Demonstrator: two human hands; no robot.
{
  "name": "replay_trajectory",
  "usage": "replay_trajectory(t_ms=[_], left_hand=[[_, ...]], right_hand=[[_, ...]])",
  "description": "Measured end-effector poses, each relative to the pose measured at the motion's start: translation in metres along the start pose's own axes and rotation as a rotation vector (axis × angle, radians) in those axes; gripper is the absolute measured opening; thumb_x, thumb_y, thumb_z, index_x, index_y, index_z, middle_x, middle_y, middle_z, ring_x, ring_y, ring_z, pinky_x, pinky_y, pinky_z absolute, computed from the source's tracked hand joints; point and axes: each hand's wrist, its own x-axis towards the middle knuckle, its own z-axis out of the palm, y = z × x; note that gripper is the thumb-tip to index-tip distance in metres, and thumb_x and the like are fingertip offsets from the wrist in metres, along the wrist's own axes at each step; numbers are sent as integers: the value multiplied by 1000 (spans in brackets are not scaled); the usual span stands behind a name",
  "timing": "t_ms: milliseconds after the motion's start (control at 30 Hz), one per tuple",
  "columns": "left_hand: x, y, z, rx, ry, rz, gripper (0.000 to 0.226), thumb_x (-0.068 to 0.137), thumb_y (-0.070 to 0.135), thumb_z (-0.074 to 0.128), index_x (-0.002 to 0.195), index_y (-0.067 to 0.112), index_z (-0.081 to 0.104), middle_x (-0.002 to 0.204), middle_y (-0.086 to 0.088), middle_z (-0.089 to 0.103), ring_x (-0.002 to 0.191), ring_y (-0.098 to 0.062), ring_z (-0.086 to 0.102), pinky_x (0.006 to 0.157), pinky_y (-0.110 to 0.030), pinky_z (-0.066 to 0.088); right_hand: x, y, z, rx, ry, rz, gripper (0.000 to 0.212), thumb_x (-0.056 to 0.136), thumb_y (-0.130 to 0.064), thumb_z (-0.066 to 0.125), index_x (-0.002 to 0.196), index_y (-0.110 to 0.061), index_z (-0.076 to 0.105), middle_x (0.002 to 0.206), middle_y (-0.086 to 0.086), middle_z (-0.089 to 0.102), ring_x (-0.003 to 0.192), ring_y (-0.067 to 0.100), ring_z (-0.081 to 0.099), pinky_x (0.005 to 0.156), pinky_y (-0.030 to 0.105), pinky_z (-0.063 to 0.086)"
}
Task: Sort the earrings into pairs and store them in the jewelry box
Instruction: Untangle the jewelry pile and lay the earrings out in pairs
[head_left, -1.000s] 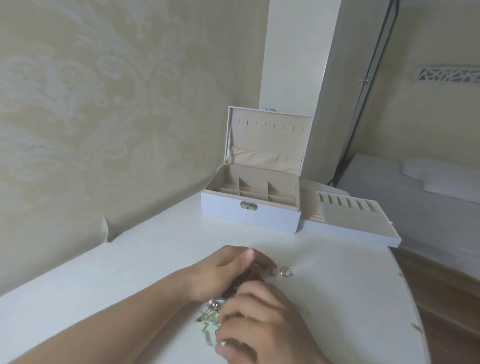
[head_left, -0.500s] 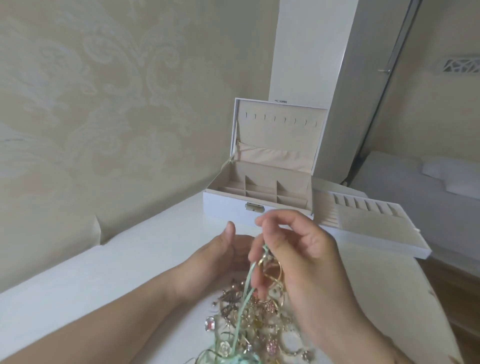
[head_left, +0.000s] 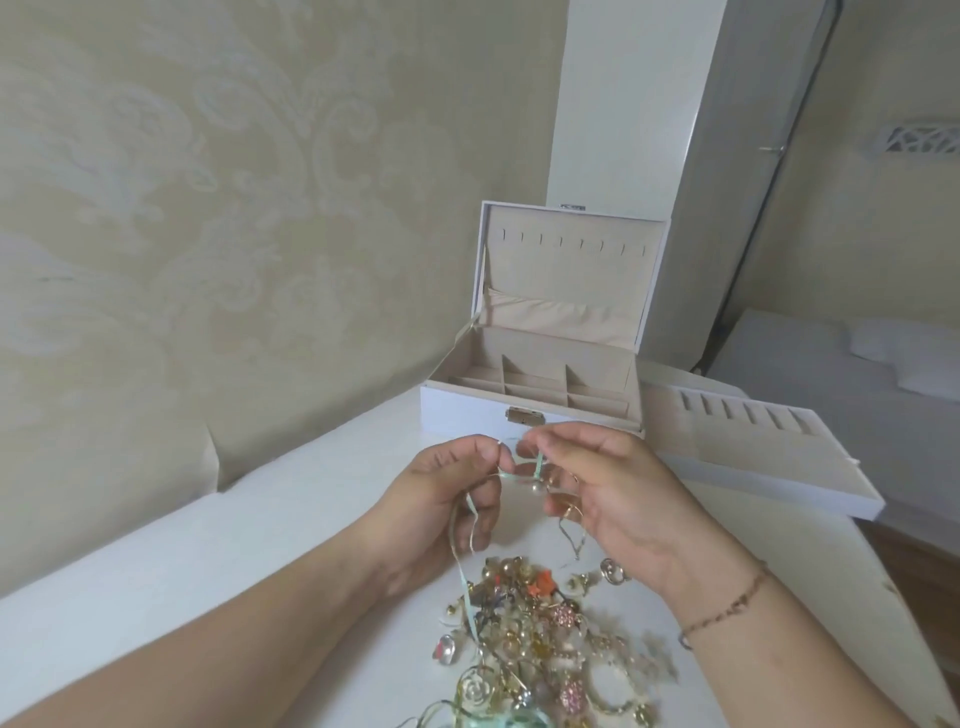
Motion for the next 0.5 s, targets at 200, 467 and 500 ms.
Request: replay_trajectory(t_ms=[200,467,500], left_hand=[[0,11,-1,-132,69,53,11,88,20,50,82,13,57,52,4,34,38,-10,32,42,-18,32],[1,33,-3,-237,89,125,13,89,23,50,83,19,60,53,7,29,32,-2,25,37,-15,22],[1,35,-2,-248,93,141,13,89,22,50,83,19,60,53,7,28,32,-2,25,37,-16,22]], right_hand=[[-12,-15,-11,-220,-126,-58,17,82,-8,67,97,-2,72,86,11,70,73,19,66,46,24,46],[-20,-13,-8,-535,-352,73,19,83,-7,72,100,-5,65,70,8,65,51,20,59,39,23,42],[-22,-13,-6,-570,-405,96,16,83,-8,73,96,-5,65,70,7,64,51,19,60,40,23,43]])
